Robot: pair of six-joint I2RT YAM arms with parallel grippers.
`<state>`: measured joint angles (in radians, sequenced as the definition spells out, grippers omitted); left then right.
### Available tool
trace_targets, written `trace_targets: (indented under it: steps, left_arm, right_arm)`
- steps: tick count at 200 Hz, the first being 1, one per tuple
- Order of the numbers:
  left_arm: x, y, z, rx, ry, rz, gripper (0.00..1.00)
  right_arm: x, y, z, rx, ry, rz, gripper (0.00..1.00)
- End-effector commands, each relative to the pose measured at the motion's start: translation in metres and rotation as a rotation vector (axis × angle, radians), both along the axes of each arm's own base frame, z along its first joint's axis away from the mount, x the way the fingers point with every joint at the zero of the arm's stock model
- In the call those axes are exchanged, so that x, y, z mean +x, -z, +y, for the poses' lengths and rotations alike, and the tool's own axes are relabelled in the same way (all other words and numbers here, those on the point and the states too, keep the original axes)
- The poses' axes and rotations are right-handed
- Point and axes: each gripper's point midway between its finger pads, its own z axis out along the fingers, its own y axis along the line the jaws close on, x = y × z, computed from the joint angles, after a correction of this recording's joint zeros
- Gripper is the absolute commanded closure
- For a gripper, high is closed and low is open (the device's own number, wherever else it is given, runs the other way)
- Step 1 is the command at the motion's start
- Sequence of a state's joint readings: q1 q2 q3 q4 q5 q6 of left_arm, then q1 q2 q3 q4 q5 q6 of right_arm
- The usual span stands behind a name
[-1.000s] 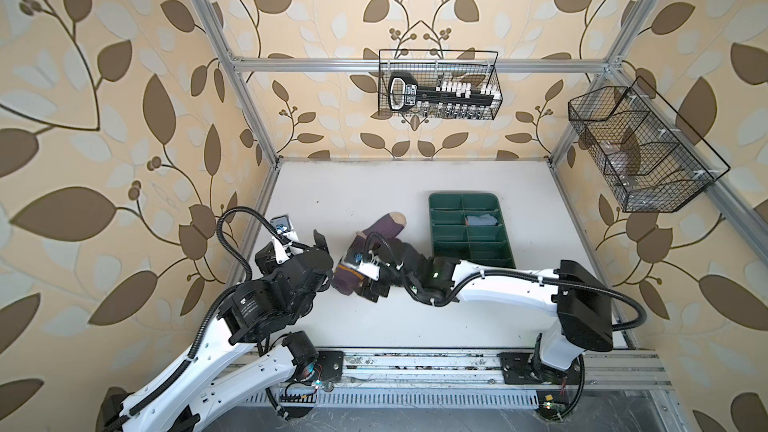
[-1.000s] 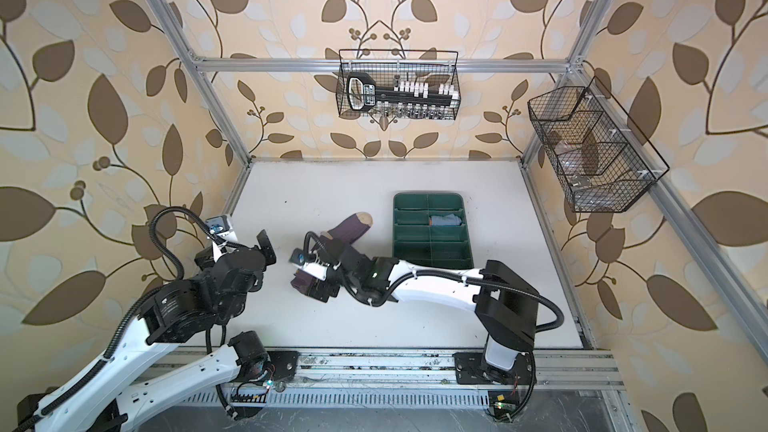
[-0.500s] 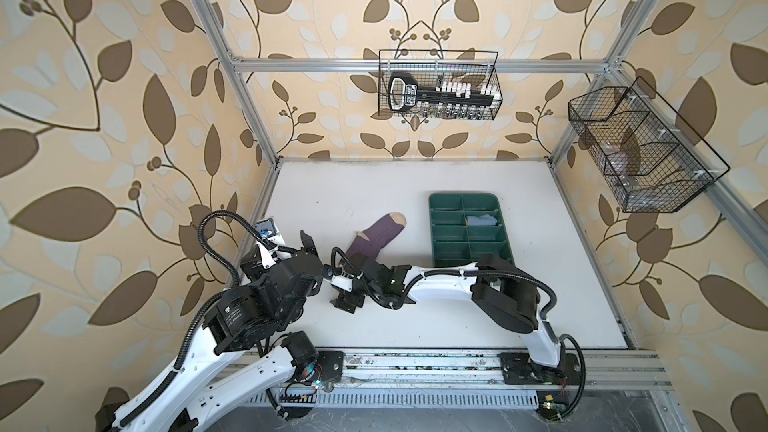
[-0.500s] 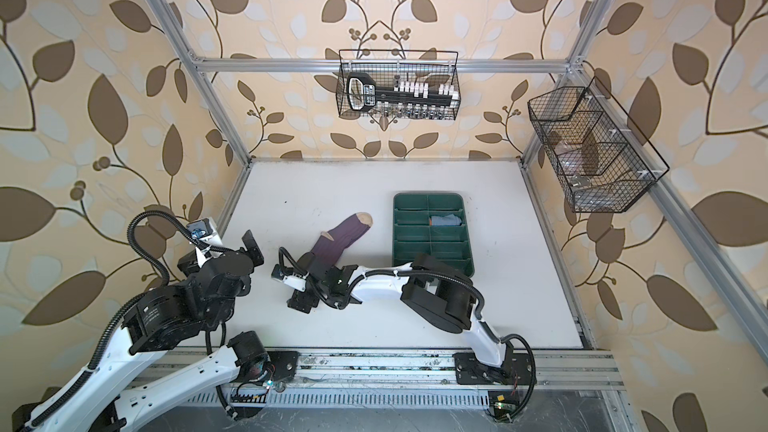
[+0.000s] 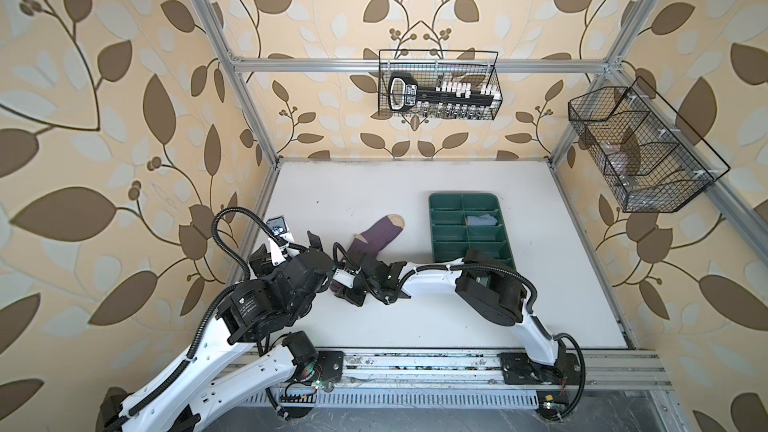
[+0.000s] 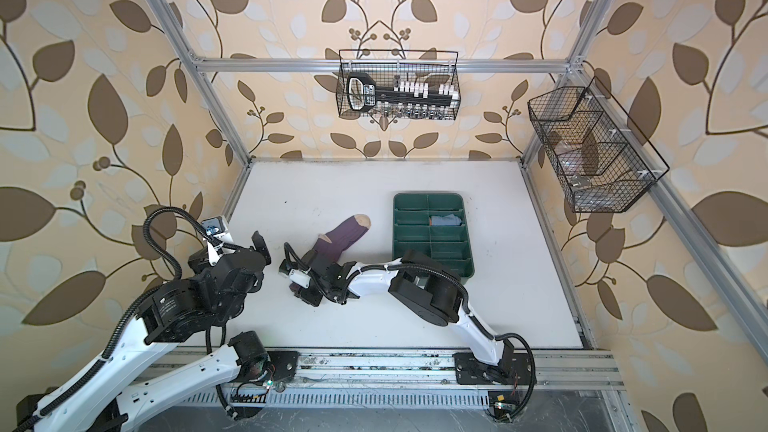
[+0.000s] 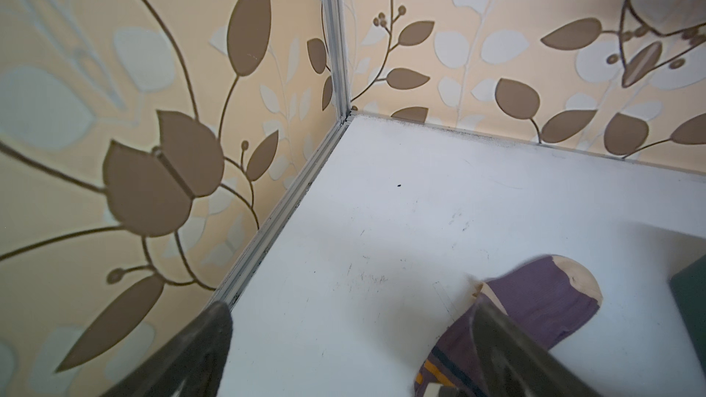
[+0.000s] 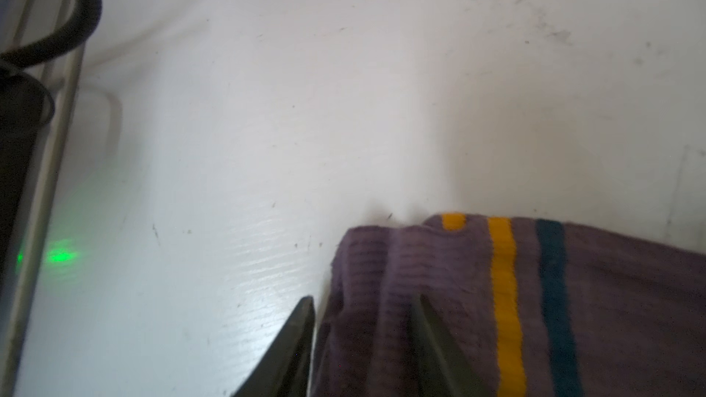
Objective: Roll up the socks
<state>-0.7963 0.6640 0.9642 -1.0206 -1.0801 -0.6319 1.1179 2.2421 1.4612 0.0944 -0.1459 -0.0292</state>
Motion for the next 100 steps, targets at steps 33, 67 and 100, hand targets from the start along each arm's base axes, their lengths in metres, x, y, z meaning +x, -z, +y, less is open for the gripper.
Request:
trace_targets:
  steps: [33, 67, 100]
  left_arm:
    - [-0.001, -0.004, 0.007, 0.003, -0.031, -0.023, 0.01]
    - [0.000, -0.008, 0.005, 0.010, -0.017, -0.023, 0.01]
    - [0.011, -0.002, -0.018, 0.026, 0.093, 0.036, 0.01]
  right_arm:
    - [-0.034, 0.040, -0.048, -0.163, -0.063, 0.098, 0.89]
    - [-0.052, 0.061, -0.114, -0.306, -0.062, 0.130, 0.91]
    - [-0.073, 0.075, -0.182, -0.477, -0.071, 0.129, 0.91]
